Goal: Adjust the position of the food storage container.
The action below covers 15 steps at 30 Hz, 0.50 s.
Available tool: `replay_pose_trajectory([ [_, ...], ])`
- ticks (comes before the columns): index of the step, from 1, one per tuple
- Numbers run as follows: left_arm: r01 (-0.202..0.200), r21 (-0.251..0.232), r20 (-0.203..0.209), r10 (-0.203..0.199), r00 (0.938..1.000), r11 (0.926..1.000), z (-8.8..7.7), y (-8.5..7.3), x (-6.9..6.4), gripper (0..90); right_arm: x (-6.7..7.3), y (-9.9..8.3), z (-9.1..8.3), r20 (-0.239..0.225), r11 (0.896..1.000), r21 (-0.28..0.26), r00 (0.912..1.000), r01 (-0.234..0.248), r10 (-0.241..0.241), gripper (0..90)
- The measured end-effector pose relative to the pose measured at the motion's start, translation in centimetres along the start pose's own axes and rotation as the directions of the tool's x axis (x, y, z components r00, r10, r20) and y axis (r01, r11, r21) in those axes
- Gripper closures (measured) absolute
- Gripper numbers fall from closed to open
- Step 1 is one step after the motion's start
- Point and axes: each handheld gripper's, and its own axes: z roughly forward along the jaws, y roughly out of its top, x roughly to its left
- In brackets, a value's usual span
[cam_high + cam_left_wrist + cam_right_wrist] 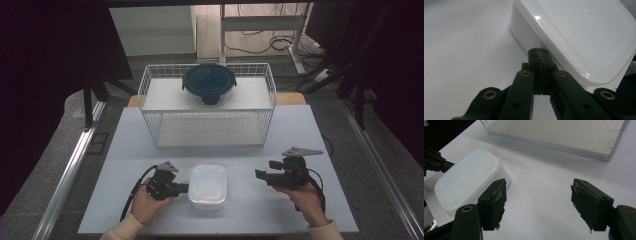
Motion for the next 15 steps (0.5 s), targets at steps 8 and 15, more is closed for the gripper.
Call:
replay_pose_trajectory([
  [8,-0.019,-0.004,0.005,0.019,0.9998,0.9998,0.3,0.2,-0.6,90.0,0.0,0.0,-0.1,0.004,1.0,-0.005,1.0,0.001,-0.001,27.7],
  [15,0.014,-0.057,-0.041,-0.016,0.999,0.9983,-1.2,-0.1,0.4,89.7,0.2,0.1,-0.3,0.0,1.0,-0.014,1.0,0.004,-0.004,27.7],
])
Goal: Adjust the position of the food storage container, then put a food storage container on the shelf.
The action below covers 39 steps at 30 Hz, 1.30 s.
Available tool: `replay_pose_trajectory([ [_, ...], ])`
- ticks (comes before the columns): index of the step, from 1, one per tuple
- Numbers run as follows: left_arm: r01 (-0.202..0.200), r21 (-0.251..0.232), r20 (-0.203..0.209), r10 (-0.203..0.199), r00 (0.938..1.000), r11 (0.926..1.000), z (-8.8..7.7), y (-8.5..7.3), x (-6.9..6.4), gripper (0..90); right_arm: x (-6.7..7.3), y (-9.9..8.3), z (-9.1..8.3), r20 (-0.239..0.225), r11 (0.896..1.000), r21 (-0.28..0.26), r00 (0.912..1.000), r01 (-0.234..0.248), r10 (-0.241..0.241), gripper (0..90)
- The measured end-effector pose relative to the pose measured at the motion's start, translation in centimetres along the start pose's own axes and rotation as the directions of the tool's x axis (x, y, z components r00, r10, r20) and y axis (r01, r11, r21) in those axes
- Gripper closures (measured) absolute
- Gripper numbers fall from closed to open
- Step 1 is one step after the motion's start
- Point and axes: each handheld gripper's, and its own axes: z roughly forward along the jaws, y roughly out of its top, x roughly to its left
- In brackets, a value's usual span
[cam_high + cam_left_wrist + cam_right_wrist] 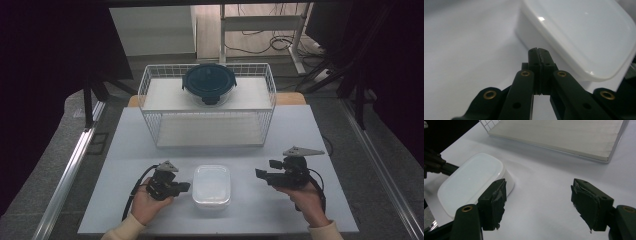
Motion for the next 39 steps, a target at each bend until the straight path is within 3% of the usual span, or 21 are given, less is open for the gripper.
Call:
replay_pose_trajectory([
  [5,0.072,-0.088,-0.03,-0.075,0.9967,0.9935,-2.3,0.0,0.9,83.6,0.3,0.0,0.3,-0.015,1.0,0.009,0.9998,0.01,-0.01,27.7],
  [8,0.081,-0.115,-0.033,-0.085,0.9958,0.99,-3.4,0.1,1.0,80.5,0.6,0.1,0.3,-0.022,1.0,0.011,0.9996,0.017,-0.017,27.6],
  [11,0.096,-0.136,-0.031,-0.101,0.9944,0.986,-4.2,0.2,1.0,67.4,0.7,0.1,0.4,-0.027,1.0,0.015,0.9994,0.021,-0.02,27.6],
  [13,0.1,-0.146,-0.057,-0.109,0.9924,0.9842,-4.4,0.2,1.0,54.2,0.7,0.0,0.5,-0.027,1.0,0.019,0.9994,0.024,-0.023,27.6],
  [15,0.102,-0.16,-0.074,-0.115,0.9907,0.9819,-4.5,0.1,1.1,46.0,0.6,0.0,0.6,-0.023,0.999,0.025,0.9994,0.027,-0.027,27.5],
  [18,0.106,-0.158,-0.064,-0.117,0.9911,0.9818,-4.5,0.1,1.3,37.4,0.6,-0.1,0.7,-0.031,0.999,0.028,0.9992,0.025,-0.024,27.2],
  [28,0.116,-0.167,-0.044,-0.125,0.9912,0.9791,-4.6,0.0,1.5,29.4,1.2,0.0,1.1,-0.053,0.999,0.04,0.9981,0.034,-0.032,24.9],
  [34,0.146,-0.211,-0.021,-0.154,0.9879,0.9665,-4.8,-0.2,1.8,30.0,1.5,0.0,1.2,-0.044,0.998,0.043,0.9983,0.041,-0.039,24.4],
  [39,0.159,-0.221,0.005,-0.161,0.9869,0.9622,-5.0,0.0,1.8,30.0,2.1,0.1,1.4,-0.047,0.998,0.054,0.998,0.044,-0.042,24.4],
])
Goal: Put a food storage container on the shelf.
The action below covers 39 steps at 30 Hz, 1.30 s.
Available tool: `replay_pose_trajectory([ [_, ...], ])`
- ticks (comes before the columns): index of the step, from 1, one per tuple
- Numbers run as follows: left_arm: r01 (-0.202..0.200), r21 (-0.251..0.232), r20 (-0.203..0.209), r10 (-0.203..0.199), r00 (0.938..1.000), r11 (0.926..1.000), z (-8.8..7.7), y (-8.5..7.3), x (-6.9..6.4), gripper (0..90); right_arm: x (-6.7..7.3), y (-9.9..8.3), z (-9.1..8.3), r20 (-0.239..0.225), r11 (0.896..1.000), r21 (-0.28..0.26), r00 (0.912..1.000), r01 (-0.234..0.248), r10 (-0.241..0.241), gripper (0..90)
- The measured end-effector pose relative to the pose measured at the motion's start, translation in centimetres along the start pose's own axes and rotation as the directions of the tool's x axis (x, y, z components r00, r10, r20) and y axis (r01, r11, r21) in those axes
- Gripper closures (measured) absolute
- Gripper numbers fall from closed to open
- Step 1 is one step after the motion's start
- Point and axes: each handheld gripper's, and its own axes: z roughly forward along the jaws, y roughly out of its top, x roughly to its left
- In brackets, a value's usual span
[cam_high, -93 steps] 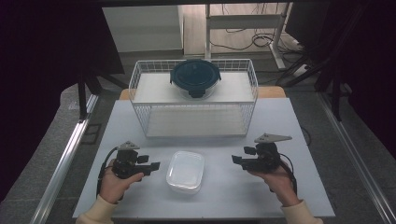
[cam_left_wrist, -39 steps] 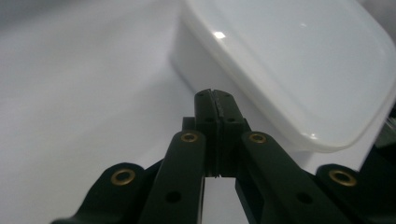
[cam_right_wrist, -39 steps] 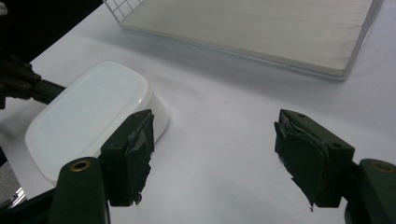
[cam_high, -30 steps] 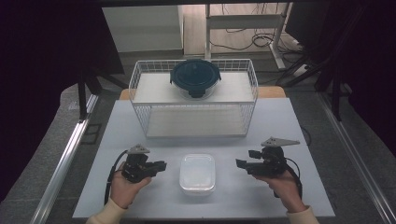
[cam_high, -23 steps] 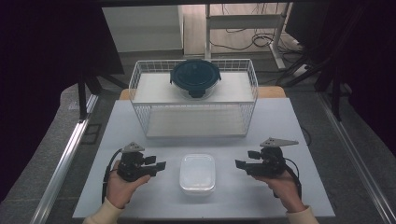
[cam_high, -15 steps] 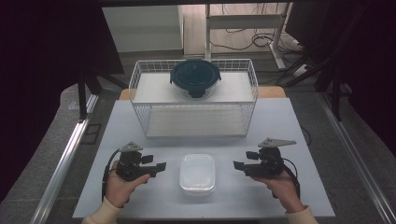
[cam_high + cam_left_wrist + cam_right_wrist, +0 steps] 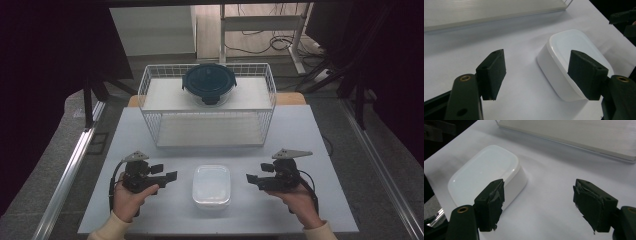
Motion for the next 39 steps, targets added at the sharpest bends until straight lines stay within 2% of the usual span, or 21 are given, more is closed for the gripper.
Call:
replay_pose_trajectory([
  [6,0.025,0.018,0.033,-0.026,0.9991,0.9995,0.5,0.0,-0.2,29.5,0.8,0.1,0.8,-0.032,1.0,0.015,0.9995,-0.004,0.005,24.8],
  [8,0.045,0.02,0.037,-0.046,0.9983,0.9988,0.5,0.1,-0.2,29.1,1.2,0.4,0.9,-0.039,1.0,0.017,0.999,-0.023,0.024,25.3],
  [10,0.058,0.004,0.041,-0.058,0.9974,0.9983,0.1,0.3,-0.3,29.3,1.8,1.0,0.7,-0.058,0.998,0.002,0.9961,-0.067,0.067,26.5],
  [11,0.067,0.008,0.051,-0.068,0.9964,0.9977,0.2,0.4,-0.4,29.3,2.1,1.3,0.6,-0.075,0.997,0.001,0.9944,-0.074,0.074,26.8],
  [14,0.085,0.029,0.073,-0.087,0.9935,0.996,0.8,0.5,-0.7,29.4,2.9,2.1,0.9,-0.071,0.998,0.025,0.9958,-0.056,0.058,27.6],
  [15,0.088,0.042,0.079,-0.091,0.9927,0.9952,1.2,0.5,-0.7,29.6,3.0,2.3,1.1,-0.079,0.997,0.028,0.994,-0.074,0.076,28.2],
  [16,0.095,0.048,0.087,-0.099,0.9913,0.9943,1.5,0.6,-0.8,29.8,3.0,2.4,1.5,-0.092,0.995,0.027,0.9909,-0.096,0.098,28.8],
  [18,0.122,0.066,0.122,-0.129,0.9841,0.9904,2.1,0.7,-0.6,29.9,3.1,2.4,2.2,-0.104,0.992,0.041,0.9871,-0.118,0.122,29.3],
  [19,0.137,0.071,0.139,-0.146,0.9795,0.9881,2.3,0.8,-0.4,30.0,3.1,2.3,2.7,-0.115,0.992,0.052,0.9855,-0.119,0.124,29.4],
  [21,0.152,0.07,0.153,-0.161,0.975,0.9859,2.7,1.0,-0.3,30.9,3.0,2.2,3.6,-0.124,0.989,0.072,0.9825,-0.131,0.139,29.6],
  [26,0.148,0.099,0.181,-0.164,0.9697,0.984,3.9,0.7,-0.6,32.0,2.5,1.6,5.0,-0.141,0.979,0.097,0.9715,-0.178,0.19,32.1],
  [29,0.148,0.114,0.181,-0.167,0.9693,0.9824,4.4,0.5,-0.8,32.3,2.4,1.2,5.2,-0.146,0.977,0.105,0.9687,-0.187,0.201,33.5],
  [30,0.141,0.121,0.176,-0.161,0.9711,0.9826,4.6,0.4,-0.9,32.4,2.4,1.1,5.3,-0.147,0.976,0.105,0.9681,-0.189,0.203,33.9],
  [32,0.139,0.125,0.177,-0.16,0.9711,0.9824,4.7,0.4,-1.0,33.1,2.4,0.7,5.5,-0.155,0.973,0.115,0.9635,-0.202,0.219,35.4],
  [36,0.152,0.123,0.186,-0.173,0.9671,0.9806,4.8,0.3,-1.1,34.0,2.5,0.3,5.7,-0.169,0.965,0.125,0.9531,-0.232,0.251,38.6],
  [39,0.153,0.134,0.194,-0.177,0.9649,0.9791,5.2,0.3,-1.2,34.6,2.6,0.2,5.9,-0.176,0.963,0.127,0.9506,-0.236,0.256,39.6],
])
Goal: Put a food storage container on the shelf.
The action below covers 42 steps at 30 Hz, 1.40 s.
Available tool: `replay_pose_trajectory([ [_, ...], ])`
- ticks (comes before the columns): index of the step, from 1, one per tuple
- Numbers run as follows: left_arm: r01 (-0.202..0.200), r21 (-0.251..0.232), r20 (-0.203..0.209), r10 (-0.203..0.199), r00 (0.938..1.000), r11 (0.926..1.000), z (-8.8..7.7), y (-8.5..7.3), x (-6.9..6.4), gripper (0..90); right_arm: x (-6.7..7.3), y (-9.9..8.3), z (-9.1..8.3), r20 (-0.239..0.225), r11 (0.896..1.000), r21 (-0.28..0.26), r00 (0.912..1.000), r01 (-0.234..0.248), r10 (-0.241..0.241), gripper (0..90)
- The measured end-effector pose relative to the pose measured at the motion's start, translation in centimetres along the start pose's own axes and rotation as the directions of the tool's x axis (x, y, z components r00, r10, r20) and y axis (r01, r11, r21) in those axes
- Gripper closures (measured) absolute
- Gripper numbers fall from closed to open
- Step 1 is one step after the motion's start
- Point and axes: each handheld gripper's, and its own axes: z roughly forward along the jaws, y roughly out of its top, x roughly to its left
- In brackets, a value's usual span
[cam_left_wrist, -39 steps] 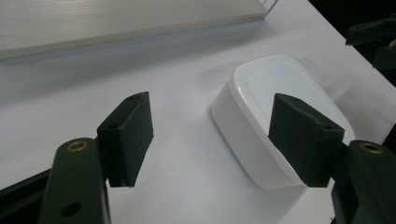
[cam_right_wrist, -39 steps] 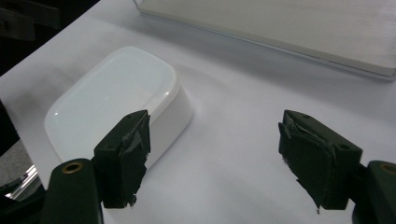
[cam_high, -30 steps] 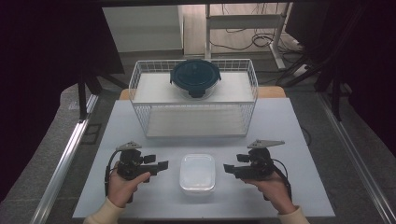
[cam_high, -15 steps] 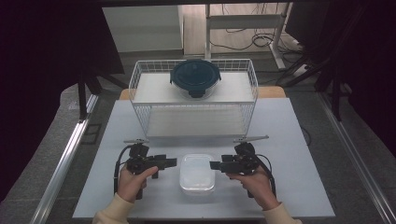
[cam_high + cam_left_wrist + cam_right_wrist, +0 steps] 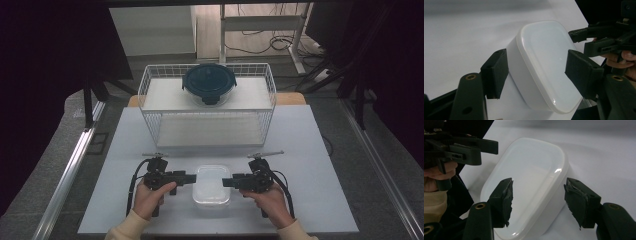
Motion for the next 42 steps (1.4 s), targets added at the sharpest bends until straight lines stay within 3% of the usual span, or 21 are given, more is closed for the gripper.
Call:
replay_pose_trajectory([
  [5,-0.003,0.024,0.012,0.003,0.9999,0.9997,0.8,0.0,0.0,35.7,-0.1,-0.3,0.4,0.01,1.0,0.009,0.9999,-0.008,0.008,42.2],
  [9,-0.005,0.038,0.002,0.005,1.0,0.9993,1.3,0.0,0.1,38.8,-0.4,-0.5,0.7,-0.012,0.999,0.015,0.9992,-0.039,0.04,45.9],
  [12,0.008,0.052,0.028,-0.009,0.9996,0.9986,1.5,-0.1,0.2,41.5,-0.5,-0.6,0.7,-0.02,0.998,0.014,0.998,-0.059,0.06,48.8],
  [15,0.054,0.061,0.067,-0.058,0.9961,0.9966,1.9,-0.4,0.8,44.5,-0.7,-0.7,0.6,-0.027,0.997,0.015,0.9971,-0.071,0.071,51.7],
  [18,0.057,0.082,0.059,-0.062,0.9963,0.995,2.3,-0.5,0.8,48.9,-0.8,-0.7,0.5,-0.026,0.997,0.015,0.9967,-0.077,0.077,57.0],
  [20,0.061,0.072,0.052,-0.065,0.9965,0.9955,2.1,-0.5,0.8,51.6,-1.1,-0.8,0.3,-0.039,0.995,0.001,0.9944,-0.099,0.099,62.1],
  [23,0.075,0.042,0.05,-0.077,0.9958,0.9963,1.6,-0.6,0.7,63.0,-1.5,-1.1,0.1,-0.07,0.99,-0.007,0.9877,-0.141,0.14,65.5],
  [26,0.078,0.032,0.056,-0.08,0.9952,0.9964,1.2,-0.7,0.4,66.8,-1.7,-1.3,-0.2,-0.101,0.986,-0.02,0.9819,-0.163,0.161,68.6],
  [29,0.087,0.022,0.073,-0.088,0.9935,0.996,1.0,-0.8,0.4,70.1,-1.6,-1.3,-0.7,-0.109,0.985,-0.034,0.9807,-0.167,0.162,70.8],
  [36,0.06,-0.003,0.069,-0.06,0.9958,0.9982,0.2,-0.9,-0.2,73.7,-1.5,-1.5,-1.2,-0.149,0.982,-0.041,0.9732,-0.183,0.175,76.2],
  [42,0.034,-0.017,0.08,-0.033,0.9963,0.9993,-0.5,-0.9,-0.6,78.4,-1.2,-1.4,-1.7,-0.153,0.986,-0.06,0.9771,-0.158,0.148,79.8],
])
